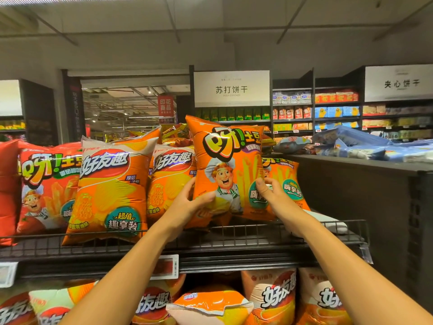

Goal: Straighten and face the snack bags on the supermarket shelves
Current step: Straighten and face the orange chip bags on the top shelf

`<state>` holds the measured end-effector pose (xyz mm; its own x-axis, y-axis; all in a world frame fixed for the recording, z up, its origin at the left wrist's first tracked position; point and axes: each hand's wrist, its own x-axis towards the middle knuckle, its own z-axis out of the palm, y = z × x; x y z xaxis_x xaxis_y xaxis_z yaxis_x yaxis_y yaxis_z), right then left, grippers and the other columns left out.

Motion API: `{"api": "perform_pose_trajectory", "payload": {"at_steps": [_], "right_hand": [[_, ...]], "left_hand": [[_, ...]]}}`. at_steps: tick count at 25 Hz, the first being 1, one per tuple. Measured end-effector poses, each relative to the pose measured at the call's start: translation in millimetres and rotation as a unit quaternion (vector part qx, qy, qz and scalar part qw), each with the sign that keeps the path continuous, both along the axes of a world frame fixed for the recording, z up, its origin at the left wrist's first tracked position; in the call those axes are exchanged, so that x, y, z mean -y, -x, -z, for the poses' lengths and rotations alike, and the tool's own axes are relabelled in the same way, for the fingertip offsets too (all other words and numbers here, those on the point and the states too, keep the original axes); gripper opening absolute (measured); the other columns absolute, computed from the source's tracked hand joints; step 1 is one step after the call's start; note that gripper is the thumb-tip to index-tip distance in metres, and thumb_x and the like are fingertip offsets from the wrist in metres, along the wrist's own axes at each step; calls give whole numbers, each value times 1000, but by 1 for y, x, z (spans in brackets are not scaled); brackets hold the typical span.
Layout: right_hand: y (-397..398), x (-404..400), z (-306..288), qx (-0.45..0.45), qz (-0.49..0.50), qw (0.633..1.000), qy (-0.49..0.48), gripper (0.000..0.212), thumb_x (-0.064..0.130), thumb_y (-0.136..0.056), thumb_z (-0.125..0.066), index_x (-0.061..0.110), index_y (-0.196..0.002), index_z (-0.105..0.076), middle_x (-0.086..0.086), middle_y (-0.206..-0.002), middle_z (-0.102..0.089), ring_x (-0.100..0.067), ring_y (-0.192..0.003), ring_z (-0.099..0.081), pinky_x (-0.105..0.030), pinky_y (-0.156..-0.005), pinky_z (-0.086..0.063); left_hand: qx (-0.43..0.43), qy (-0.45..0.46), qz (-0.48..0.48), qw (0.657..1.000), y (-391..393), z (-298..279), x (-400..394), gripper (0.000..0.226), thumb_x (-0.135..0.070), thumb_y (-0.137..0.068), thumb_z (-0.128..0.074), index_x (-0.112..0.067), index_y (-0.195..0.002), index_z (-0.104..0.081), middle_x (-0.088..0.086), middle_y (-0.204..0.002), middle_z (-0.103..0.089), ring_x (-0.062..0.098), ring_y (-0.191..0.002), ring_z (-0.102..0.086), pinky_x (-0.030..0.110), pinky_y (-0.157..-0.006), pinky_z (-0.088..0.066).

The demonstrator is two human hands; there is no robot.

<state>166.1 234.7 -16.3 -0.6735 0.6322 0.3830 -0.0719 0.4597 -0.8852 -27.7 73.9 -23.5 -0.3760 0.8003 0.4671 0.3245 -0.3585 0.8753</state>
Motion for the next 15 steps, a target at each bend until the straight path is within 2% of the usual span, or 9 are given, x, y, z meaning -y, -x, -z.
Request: {"api": "perform_pose_trajectory", "payload": {"at_steps": [2, 4, 5, 8, 10, 12, 14, 15], "right_hand": [[3, -4, 1, 21, 1, 1000, -15, 88, 79, -74, -37, 30, -148, -32, 11, -136, -47, -6, -122, -50, -38, -104, -38], [6, -7, 3, 24, -15, 999, -17, 82, 79, -77, -34, 36, -148, -34, 12, -148, -42, -17, -141, -39, -43, -113, -34], [6, -7, 3, 22, -21, 1000, -6, 80, 80, -77, -32, 40, -147, -35, 13, -150, -41, -19, -144, -35, -44, -113, -34], [5, -12, 3, 29, -5, 999, 28, 95, 83, -74, -29, 35, -156, -28, 10, -160, -32, -19, -148, -29, -45, -118, -27], [5, -16, 4, 28, -1, 999, 26, 94, 81, -76, -28, 32, -157, -26, 7, -163, -30, -19, -150, -26, -43, -120, -22], [4, -17, 5, 22, -5, 999, 28, 78, 74, -87, -28, 35, -155, -27, 7, -163, -30, -18, -148, -28, -42, -116, -31], [4, -16, 6, 19, -11, 999, 29, 46, 61, -100, -28, 42, -142, -34, 7, -159, -34, -16, -142, -34, -39, -102, -46], [4, -14, 5, 24, -13, 999, 26, 35, 56, -104, -27, 44, -135, -35, 8, -157, -35, -16, -141, -35, -38, -96, -49]], "left_hand": [[-13, -15, -18, 1000, 1, 2, 1, 104, -61, -51, -87, -38, -141, -41, -2, -133, -61, 15, -113, -66, 28, -82, -58], [-19, -30, -20, 999, 2, 3, 2, 107, -67, -47, -87, -43, -141, -40, -5, -134, -58, 13, -113, -65, 27, -80, -58], [-5, -37, -9, 999, 2, 3, 3, 101, -68, -47, -86, -47, -136, -43, -5, -135, -57, 14, -114, -65, 30, -81, -58], [22, -43, 14, 999, 5, 2, 5, 78, -71, -52, -82, -57, -123, -53, -3, -138, -52, 21, -116, -65, 53, -82, -59], [14, -40, 26, 999, 6, 3, 6, 74, -70, -58, -80, -59, -126, -52, -2, -139, -48, 23, -116, -65, 55, -78, -59], [2, -41, 44, 998, 7, 4, 6, 73, -68, -62, -80, -61, -128, -50, -6, -140, -46, 20, -116, -65, 55, -80, -59], [3, -43, 65, 997, 6, 4, 6, 74, -65, -63, -80, -62, -129, -48, -13, -144, -43, 16, -120, -62, 51, -86, -58], [11, -45, 74, 996, 7, 4, 5, 74, -64, -64, -81, -62, -129, -48, -15, -147, -42, 15, -122, -61, 48, -87, -58]]}}
